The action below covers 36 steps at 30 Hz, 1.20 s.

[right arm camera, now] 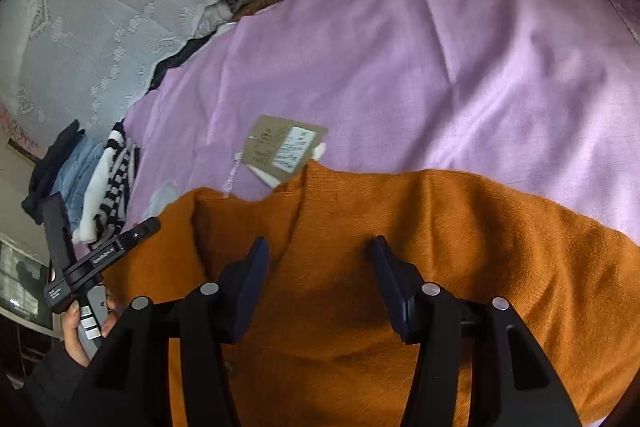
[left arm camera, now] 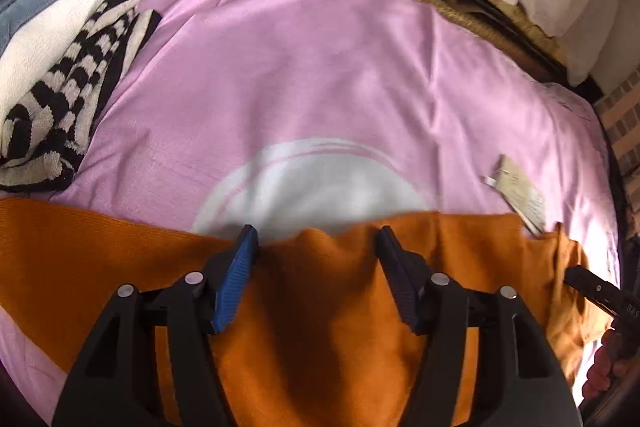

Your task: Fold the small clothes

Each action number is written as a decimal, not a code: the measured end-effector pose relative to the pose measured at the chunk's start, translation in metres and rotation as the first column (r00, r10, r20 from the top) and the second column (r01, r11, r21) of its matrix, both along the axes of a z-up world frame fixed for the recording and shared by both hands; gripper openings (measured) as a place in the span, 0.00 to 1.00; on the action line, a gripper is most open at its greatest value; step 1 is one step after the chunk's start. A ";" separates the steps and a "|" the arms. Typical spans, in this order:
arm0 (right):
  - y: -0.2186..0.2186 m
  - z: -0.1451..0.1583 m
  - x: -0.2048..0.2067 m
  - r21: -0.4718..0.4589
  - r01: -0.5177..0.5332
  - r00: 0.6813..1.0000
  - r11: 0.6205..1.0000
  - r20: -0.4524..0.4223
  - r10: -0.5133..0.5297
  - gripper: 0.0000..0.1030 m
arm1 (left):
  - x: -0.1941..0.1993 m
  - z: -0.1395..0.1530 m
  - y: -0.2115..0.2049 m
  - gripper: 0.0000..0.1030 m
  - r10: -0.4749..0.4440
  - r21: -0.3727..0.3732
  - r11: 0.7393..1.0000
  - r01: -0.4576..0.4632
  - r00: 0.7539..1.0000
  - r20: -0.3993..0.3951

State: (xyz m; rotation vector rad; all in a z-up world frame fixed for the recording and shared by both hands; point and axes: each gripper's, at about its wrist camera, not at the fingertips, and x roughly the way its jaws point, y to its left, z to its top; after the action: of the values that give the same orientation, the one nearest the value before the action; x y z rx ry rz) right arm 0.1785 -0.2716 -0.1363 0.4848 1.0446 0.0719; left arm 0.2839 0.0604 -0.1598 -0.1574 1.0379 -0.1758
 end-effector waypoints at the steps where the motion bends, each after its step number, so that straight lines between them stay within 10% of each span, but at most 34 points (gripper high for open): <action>1: -0.013 -0.004 0.001 0.030 0.039 0.999 0.999 0.013 -0.040 0.38 | 0.004 -0.001 0.007 0.60 0.013 0.008 1.000 -0.013 1.000 0.010; 4: -0.060 0.001 -0.005 0.127 0.182 0.983 0.975 0.015 -0.185 0.35 | 0.011 0.008 0.033 0.62 0.104 0.107 0.988 -0.107 0.994 0.032; 7: -0.086 0.025 -0.023 0.085 0.261 0.962 0.962 0.063 -0.266 0.49 | 0.003 0.028 0.073 0.62 0.157 0.009 0.988 -0.157 0.987 0.042; 15: -0.018 0.039 -0.090 0.007 0.054 0.995 0.999 0.085 -0.055 0.53 | -0.087 0.040 0.027 0.73 -0.059 -0.081 0.995 0.061 0.998 0.026; 25: 0.054 0.004 -0.174 -0.284 -0.167 0.985 0.944 -0.020 0.169 0.58 | -0.204 -0.004 -0.048 0.83 -0.356 0.237 0.905 0.354 0.934 -0.035; 36: 0.045 0.000 -0.296 -0.398 -0.234 0.972 0.887 -0.065 0.227 0.72 | -0.273 0.001 0.017 0.91 -0.288 0.155 0.941 0.300 0.953 -0.098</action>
State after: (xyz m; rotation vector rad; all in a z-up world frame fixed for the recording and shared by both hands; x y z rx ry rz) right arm -0.1173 -0.2268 -0.1367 -0.0178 1.0962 0.0606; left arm 0.0109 0.0774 -0.1593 0.1474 1.1423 -0.3546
